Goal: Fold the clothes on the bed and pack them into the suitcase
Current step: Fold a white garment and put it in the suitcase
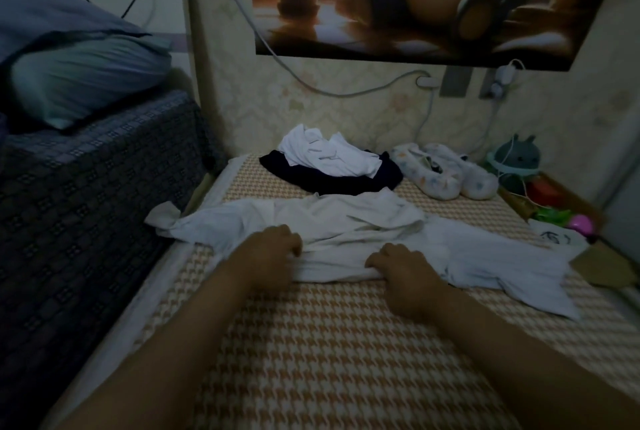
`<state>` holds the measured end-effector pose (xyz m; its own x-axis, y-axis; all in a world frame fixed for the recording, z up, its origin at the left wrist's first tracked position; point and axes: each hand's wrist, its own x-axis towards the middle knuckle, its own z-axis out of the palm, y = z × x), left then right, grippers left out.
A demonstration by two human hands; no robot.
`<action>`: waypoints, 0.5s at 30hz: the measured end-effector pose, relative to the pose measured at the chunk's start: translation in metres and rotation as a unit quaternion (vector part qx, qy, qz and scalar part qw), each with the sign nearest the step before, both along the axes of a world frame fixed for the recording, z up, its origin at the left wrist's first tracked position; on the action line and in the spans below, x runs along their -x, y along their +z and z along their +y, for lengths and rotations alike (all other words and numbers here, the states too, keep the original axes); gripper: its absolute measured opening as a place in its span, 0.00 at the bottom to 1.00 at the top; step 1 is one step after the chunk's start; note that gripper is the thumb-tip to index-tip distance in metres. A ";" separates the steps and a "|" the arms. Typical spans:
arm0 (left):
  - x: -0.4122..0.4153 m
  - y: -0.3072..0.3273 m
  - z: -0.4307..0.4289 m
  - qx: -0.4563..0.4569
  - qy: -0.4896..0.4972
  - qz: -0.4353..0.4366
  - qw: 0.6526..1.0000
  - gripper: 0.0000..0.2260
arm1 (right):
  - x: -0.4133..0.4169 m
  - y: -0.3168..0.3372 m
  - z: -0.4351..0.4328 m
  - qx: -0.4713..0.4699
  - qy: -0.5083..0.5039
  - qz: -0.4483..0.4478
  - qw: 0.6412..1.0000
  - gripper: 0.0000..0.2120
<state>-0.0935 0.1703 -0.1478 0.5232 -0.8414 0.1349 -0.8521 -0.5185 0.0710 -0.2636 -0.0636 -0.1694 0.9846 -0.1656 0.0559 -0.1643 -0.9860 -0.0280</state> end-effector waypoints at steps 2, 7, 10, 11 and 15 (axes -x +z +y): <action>0.013 -0.014 -0.020 -0.019 -0.032 0.016 0.999 0.19 | 0.020 -0.005 -0.024 0.050 -0.057 -0.003 0.997 0.24; 0.013 -0.030 -0.038 0.052 -0.025 0.045 0.997 0.15 | 0.040 -0.001 -0.060 0.054 -0.096 0.018 0.994 0.18; 0.011 -0.019 -0.039 0.024 -0.012 0.042 0.999 0.13 | 0.038 0.010 -0.060 0.055 -0.091 0.011 0.994 0.13; 0.014 -0.013 -0.036 0.005 -0.001 0.045 0.999 0.14 | 0.040 0.013 -0.058 0.041 -0.086 0.012 0.995 0.12; 0.033 0.009 -0.014 -0.043 0.008 0.109 0.993 0.13 | 0.057 0.027 -0.048 -0.003 -0.085 0.064 0.994 0.10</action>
